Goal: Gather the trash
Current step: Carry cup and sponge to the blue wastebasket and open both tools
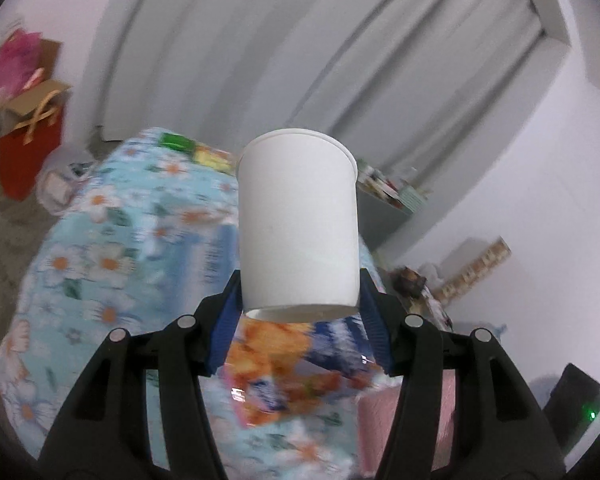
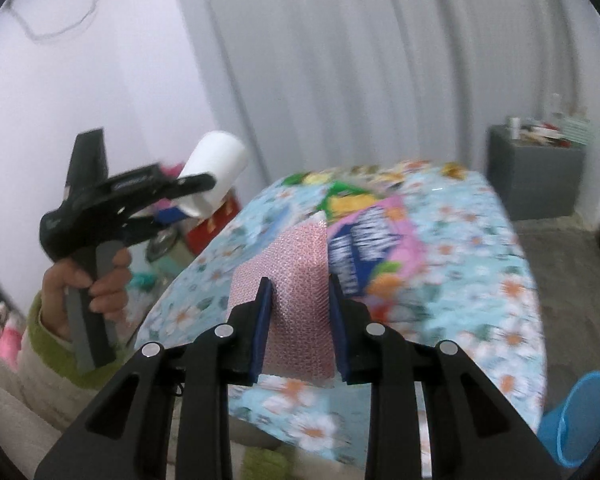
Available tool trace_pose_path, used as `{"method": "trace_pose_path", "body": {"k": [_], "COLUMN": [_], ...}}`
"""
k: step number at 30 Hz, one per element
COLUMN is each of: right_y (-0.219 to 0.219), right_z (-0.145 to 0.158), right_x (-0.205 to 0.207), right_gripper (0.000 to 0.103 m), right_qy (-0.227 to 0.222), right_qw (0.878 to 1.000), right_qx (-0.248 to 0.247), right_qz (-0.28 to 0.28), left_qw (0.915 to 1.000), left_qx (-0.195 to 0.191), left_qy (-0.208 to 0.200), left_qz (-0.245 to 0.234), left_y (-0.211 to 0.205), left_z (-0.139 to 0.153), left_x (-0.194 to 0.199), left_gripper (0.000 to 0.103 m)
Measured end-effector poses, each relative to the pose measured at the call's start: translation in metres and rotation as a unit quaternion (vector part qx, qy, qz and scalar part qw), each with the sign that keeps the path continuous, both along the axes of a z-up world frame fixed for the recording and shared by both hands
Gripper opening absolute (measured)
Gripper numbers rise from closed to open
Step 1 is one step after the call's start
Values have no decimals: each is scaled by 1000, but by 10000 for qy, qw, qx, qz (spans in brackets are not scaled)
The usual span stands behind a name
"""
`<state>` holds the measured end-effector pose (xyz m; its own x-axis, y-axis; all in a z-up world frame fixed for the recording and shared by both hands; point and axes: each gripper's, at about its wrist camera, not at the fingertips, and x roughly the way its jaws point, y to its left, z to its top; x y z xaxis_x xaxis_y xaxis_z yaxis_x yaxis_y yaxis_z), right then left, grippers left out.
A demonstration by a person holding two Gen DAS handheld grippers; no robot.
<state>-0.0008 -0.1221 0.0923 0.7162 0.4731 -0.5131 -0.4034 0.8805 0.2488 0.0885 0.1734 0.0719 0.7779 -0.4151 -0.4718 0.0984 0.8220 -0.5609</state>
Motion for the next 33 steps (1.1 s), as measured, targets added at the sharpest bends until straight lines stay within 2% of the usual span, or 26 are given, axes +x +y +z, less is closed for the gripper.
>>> {"method": "trace_pose_path", "body": {"k": [4,8,11,17,20,24,27,29,32,33], "right_y": [-61,-128,-186,-276,-322,-386,-414,-432,-465,-476], "right_z": [10,17,15,-8,-31,-72,-105,-124,-159,-176], "right_x": [-17,-38,-54,-72,-75,-75,-65,-60,-51,-46], "right_gripper": [27,27,27,27,27,27,28,28,31,35], "right_qy": [-176,-316,-255,76,375,830,1121,1243,1358,1423], "right_qw": [9966,9832,9626,9184,8933,8570,8320,8182,7954,7871], "right_qx": [151,4,-121,-222,-77,286,456,564,774,853], "right_qz": [-785,-1797,-2693,-3949,-4477,-5077,-5414,-5585,-5856,-5941], "left_qw": [9972,9860,9685,9200,8892,8599,8456,8443,8338,8310], "left_qx": [102,198,294,714,1019,1280,1500,1541,1598,1648], "left_qy": [-127,-65,159,673,979,1377,1477,1549,1775,1802], "left_qz": [-731,-1656,-2468,-3795,-4352,-4746,-4906,-4892,-4977,-4998], "left_y": [-54,-128,-196,-354,-443,-526,-577,-599,-634,-647], "left_z": [13,18,15,1,-21,-59,-92,-111,-143,-153], "left_x": [9,27,45,64,65,66,68,66,69,71], "left_gripper": [53,53,53,53,53,53,53,53,53,56]}}
